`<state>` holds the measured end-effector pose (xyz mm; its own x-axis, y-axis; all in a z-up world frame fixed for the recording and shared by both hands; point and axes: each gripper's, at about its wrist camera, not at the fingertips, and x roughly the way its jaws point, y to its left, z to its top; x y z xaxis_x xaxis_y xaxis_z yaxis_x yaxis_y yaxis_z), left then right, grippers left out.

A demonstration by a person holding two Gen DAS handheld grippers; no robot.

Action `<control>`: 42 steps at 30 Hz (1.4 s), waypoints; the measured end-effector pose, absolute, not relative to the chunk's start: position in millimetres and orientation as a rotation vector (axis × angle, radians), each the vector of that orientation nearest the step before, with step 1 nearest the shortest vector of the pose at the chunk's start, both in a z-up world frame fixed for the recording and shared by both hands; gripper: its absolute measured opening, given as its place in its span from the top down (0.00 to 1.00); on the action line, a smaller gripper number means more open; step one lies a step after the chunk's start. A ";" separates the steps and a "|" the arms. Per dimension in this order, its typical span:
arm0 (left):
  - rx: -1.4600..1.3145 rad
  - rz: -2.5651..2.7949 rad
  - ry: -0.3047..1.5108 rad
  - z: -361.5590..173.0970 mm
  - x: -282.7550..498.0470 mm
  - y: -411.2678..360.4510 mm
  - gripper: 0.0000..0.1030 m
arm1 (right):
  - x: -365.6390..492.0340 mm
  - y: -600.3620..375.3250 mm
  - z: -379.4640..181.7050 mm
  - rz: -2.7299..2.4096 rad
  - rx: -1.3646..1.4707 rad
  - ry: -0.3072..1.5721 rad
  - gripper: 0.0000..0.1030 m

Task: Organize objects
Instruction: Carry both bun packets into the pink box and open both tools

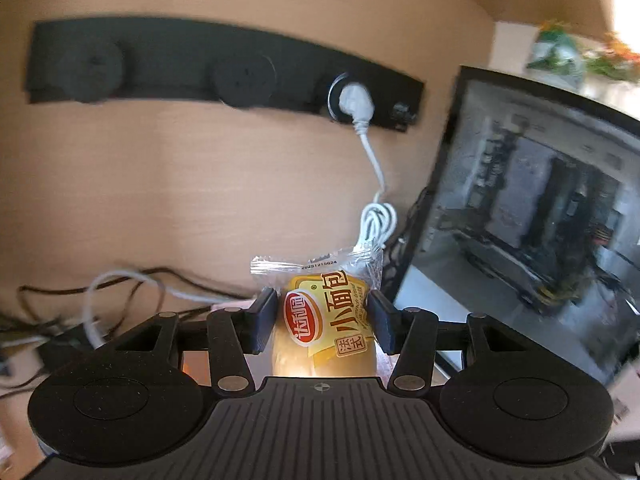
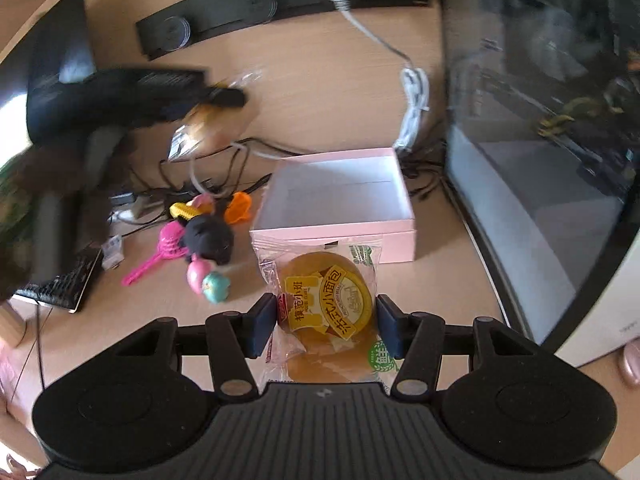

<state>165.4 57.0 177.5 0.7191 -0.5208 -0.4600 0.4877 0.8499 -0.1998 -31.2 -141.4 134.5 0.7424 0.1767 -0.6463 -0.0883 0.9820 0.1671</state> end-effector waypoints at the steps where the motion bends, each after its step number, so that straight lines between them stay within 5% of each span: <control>1: -0.054 -0.554 0.572 170.9 178.9 46.8 0.47 | -28.9 -144.2 133.7 0.137 0.134 0.726 0.48; 5: -0.107 -0.557 0.716 132.4 219.4 29.1 0.47 | -28.8 -152.0 131.8 0.100 0.122 0.714 0.48; 13: -0.076 -0.491 0.665 99.3 216.4 29.5 0.48 | -27.5 -165.8 123.5 0.085 0.100 0.759 0.48; 18: -0.290 -0.496 0.670 92.5 168.0 85.0 0.48 | -1.1 -161.4 125.4 0.125 0.105 0.766 0.48; 29: -0.311 -0.278 0.674 66.9 47.0 213.8 0.48 | 121.0 -114.7 178.9 0.235 0.110 0.606 0.48; 33: -0.339 -0.185 0.691 62.1 28.0 245.4 0.48 | 168.1 -89.3 179.1 0.175 0.065 0.584 0.17; 42: -0.231 -0.005 0.663 62.6 35.0 283.9 0.48 | 139.7 -53.5 137.7 0.294 -0.024 0.682 0.14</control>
